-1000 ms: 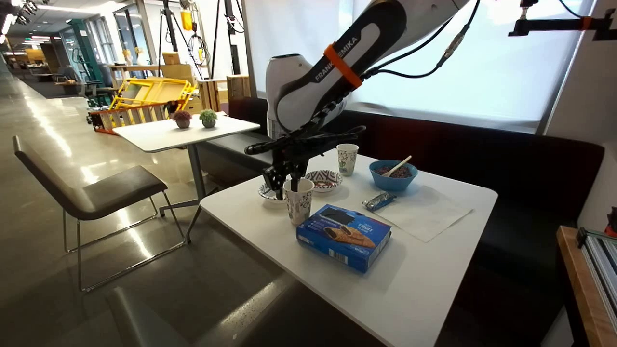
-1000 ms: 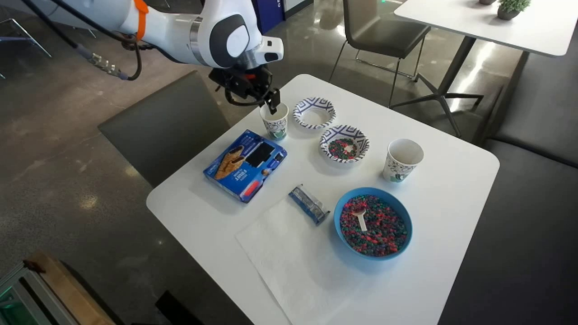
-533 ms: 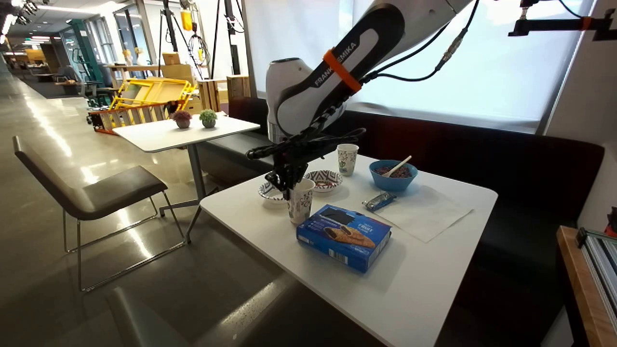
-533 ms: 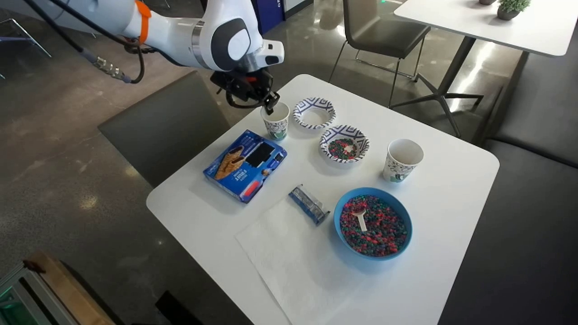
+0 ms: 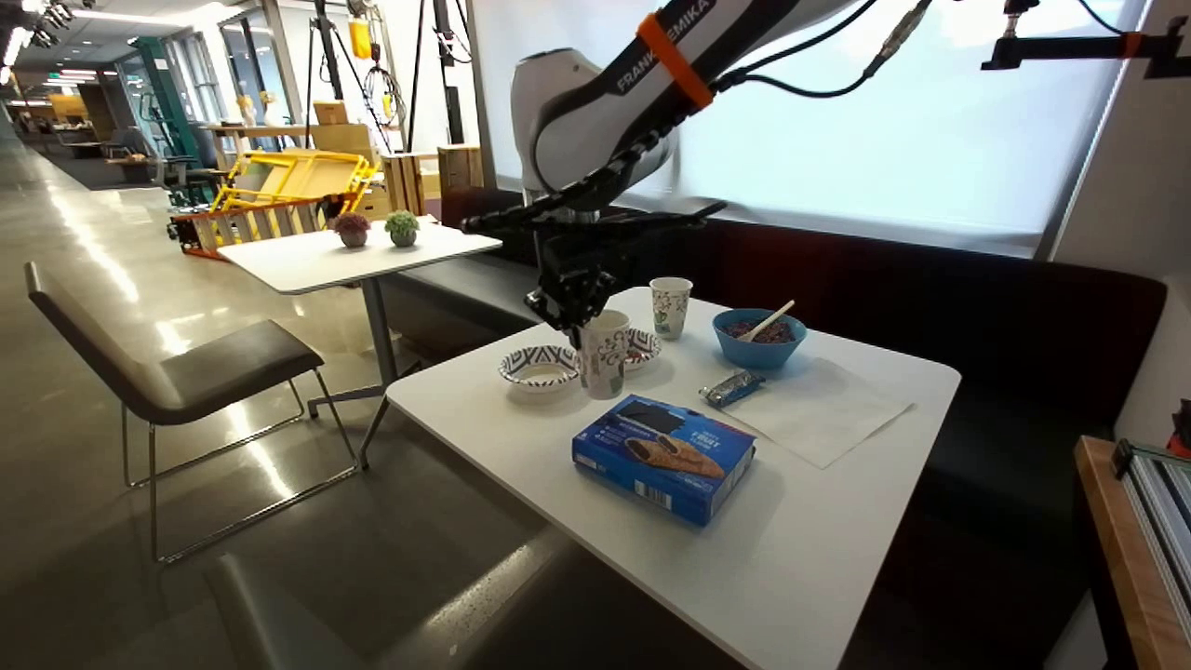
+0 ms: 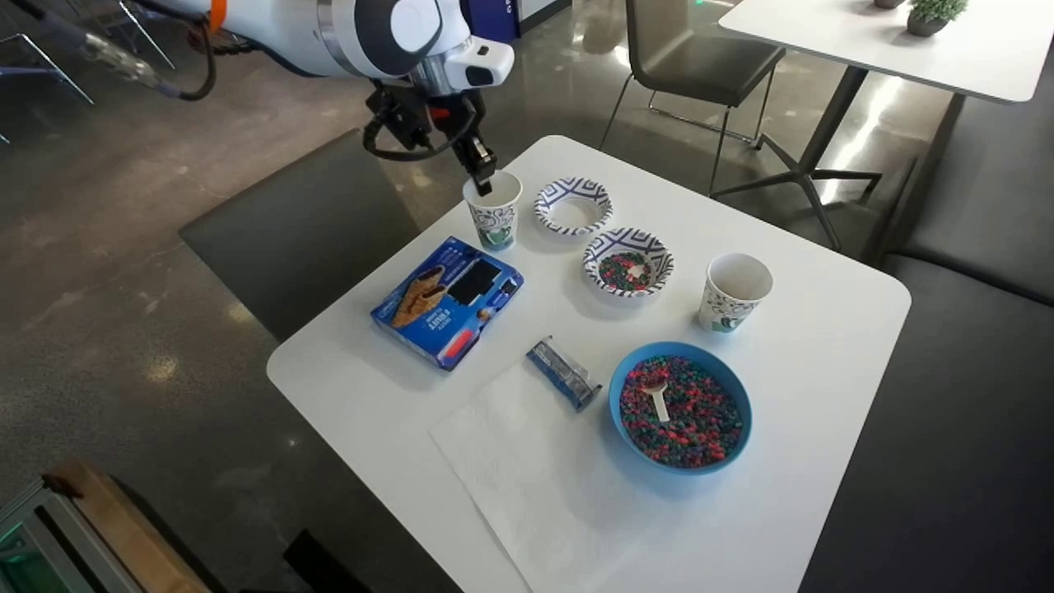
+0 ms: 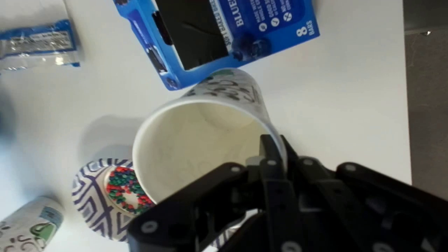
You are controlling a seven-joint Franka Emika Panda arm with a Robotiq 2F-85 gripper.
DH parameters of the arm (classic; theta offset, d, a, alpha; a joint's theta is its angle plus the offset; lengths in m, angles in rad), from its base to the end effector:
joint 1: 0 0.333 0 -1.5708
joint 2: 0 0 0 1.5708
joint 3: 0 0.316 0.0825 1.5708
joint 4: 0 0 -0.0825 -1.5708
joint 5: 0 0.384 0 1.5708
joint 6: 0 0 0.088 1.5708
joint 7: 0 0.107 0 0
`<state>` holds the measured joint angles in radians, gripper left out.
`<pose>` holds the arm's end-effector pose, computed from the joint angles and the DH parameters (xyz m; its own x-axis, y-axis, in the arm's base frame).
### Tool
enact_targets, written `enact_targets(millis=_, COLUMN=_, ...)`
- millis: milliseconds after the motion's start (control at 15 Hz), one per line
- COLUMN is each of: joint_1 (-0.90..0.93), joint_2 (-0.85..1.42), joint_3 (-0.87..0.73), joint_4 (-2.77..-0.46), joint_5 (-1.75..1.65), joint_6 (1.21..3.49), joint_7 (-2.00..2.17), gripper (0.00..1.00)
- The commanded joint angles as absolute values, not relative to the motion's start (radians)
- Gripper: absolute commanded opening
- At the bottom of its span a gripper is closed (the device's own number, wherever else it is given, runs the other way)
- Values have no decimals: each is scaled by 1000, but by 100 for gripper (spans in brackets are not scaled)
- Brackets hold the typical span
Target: Move the paper cup on the left to the right and put it on the plain paper
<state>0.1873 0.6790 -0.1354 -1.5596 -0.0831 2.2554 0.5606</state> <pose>0.7039 0.0485 0.2523 0.9090 -0.4065 0.0923 -0.4154 -0.9019 0.1187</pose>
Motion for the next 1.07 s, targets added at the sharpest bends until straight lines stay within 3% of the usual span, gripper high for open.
enact_targets(millis=0, joint_1=167, joint_2=544, joint_3=-159, joint_4=-1713, joint_5=-61, joint_6=2248, joint_7=664, gripper=1)
enact_targets(millis=600, joint_1=-34, joint_2=384, joint_3=-173, joint_4=-1994, joint_5=100, joint_6=2352, joint_7=644, gripper=1)
enact_targets(millis=667, joint_1=-9, joint_2=434, joint_3=-177, joint_4=-1903, joint_5=53, joint_6=2297, joint_7=667, gripper=4)
enact_targets(millis=1000, joint_1=-38, joint_2=408, joint_3=-178, joint_4=-1958, joint_5=76, joint_6=2326, joint_7=649, gripper=4)
